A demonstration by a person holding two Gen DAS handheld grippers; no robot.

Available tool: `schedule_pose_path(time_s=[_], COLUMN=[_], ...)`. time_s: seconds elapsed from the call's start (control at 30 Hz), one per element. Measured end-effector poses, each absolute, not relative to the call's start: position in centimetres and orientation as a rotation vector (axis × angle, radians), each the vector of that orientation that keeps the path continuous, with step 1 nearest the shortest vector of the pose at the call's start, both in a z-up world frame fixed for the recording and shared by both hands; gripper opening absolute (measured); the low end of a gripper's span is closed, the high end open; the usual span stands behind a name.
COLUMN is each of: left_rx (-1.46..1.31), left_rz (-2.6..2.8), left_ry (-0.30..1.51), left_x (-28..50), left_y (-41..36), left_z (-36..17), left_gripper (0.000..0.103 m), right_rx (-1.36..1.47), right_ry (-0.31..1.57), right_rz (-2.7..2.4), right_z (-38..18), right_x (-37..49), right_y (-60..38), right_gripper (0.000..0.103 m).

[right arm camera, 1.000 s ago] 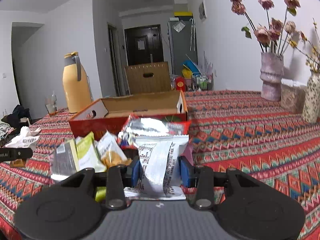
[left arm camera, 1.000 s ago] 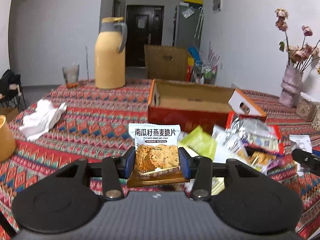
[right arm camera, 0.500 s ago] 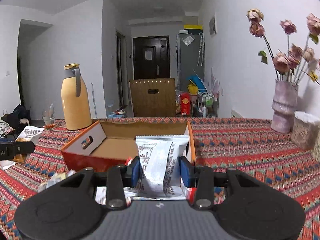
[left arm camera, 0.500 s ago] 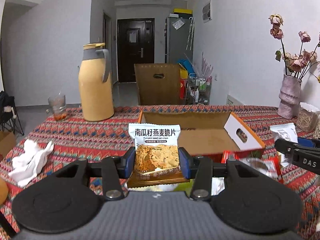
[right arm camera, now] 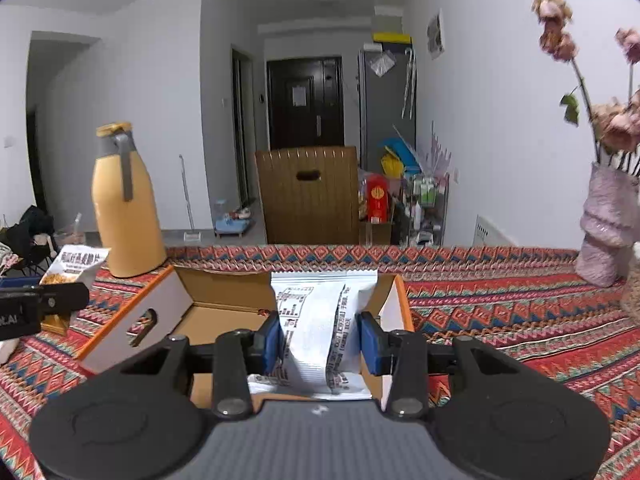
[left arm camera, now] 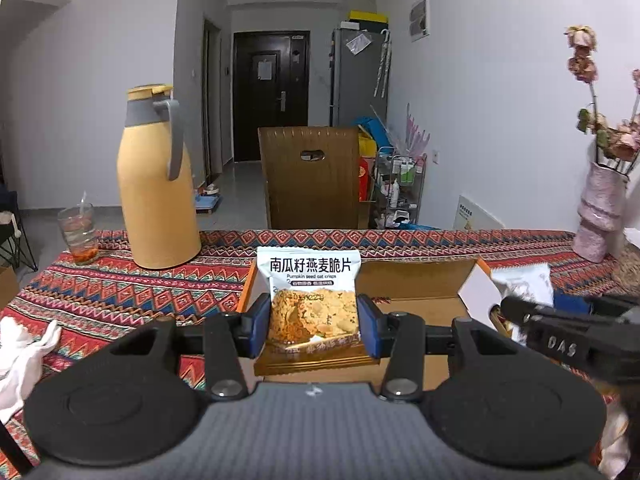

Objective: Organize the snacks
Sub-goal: 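Carry both held packets over the open cardboard box, then open both tools to drop the packets into the box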

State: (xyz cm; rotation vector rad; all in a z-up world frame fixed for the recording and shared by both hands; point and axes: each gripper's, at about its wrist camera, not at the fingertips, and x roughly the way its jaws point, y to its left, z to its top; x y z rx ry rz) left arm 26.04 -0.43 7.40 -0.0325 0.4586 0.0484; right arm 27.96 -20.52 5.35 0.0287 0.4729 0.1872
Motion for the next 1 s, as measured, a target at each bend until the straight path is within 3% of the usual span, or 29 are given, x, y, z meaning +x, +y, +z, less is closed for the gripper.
schedule_pose_path(time_s=[0.47,0.53,0.57,0.6,0.67,0.73,0.83,1.0], left_rx=[-0.047,-0.053,-0.062,-0.069,-0.077,-0.095,-0.103,-0.102], left_rz=[0.056,0.044,0.037,0.040,0.054,0.060,0.056,0.075], left_ry=[0.572,0.586,0.586,0.580,0.560,0.537,0.539,0.516], left_x=[31.5,31.6,31.5,31.3,31.0,30.6,30.6,29.9], left_y=[0.8,1.0,1.1,1.0,1.2,1.4,1.5,1.3], left_z=[1.8,1.5,1.5,1.6,1.9,2.4,2.9,4.0], left_gripper=[0.046,0.052,0.065,0.080,0.097,0.103,0.103,0.103], right_rx=[0.039,0.043,0.049,0.057,0.071,0.079,0.103,0.117], right_ry=[0.606,0.615,0.616,0.616,0.604,0.578,0.561,0.534], right_rz=[0.192,0.196,0.199,0.203,0.190,0.172,0.169,0.150], right_z=[0.0,-0.3,-0.5,-0.5,-0.2,0.2,0.7,1.5], right_x=[33.6,33.6,33.5,33.5,33.2,32.9,32.5,31.9], right_y=[-19.8,-20.0,-20.1,-20.2,-20.5,-20.8,-21.4,-21.9], right_gripper=[0.040,0.041,0.042,0.047,0.080,0.096,0.103,0.103])
